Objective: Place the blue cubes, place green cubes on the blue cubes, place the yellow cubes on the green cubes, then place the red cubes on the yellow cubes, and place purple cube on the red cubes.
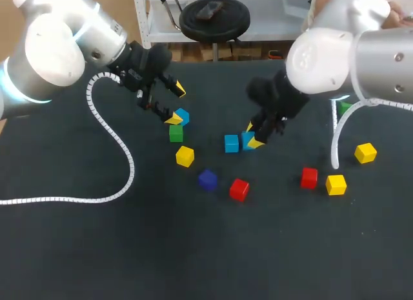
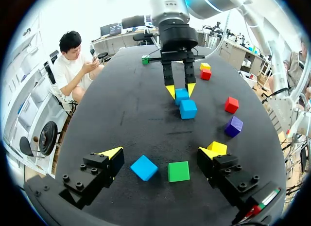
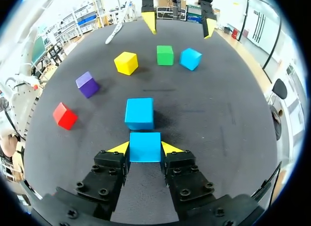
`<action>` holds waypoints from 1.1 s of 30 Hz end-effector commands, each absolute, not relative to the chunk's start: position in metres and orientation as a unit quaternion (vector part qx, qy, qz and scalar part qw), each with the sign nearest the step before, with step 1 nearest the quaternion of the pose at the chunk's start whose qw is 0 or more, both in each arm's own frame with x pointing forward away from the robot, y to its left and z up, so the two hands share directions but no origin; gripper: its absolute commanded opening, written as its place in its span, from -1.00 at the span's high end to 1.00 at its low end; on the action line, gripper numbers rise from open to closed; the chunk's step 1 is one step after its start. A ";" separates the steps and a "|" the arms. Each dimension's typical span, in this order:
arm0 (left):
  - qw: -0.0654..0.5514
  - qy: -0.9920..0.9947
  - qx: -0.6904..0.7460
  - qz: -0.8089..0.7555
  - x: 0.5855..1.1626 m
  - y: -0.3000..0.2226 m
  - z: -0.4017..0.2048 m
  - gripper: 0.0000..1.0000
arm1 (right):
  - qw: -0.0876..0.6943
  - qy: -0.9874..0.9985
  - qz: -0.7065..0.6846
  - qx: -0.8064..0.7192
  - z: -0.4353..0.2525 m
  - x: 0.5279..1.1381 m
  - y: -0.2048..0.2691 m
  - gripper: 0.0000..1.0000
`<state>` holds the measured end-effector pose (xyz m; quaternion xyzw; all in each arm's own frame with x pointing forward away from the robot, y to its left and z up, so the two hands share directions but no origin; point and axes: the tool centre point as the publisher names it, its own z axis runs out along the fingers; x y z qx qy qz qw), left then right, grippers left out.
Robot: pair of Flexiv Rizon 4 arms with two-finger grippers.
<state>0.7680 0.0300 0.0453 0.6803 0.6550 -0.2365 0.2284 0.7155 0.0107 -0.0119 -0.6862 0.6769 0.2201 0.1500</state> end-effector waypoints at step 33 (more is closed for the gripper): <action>0.228 0.654 0.681 -0.237 0.769 0.030 0.045 -1.00 | 0.141 0.682 0.212 -0.686 -0.017 0.713 0.013 1.00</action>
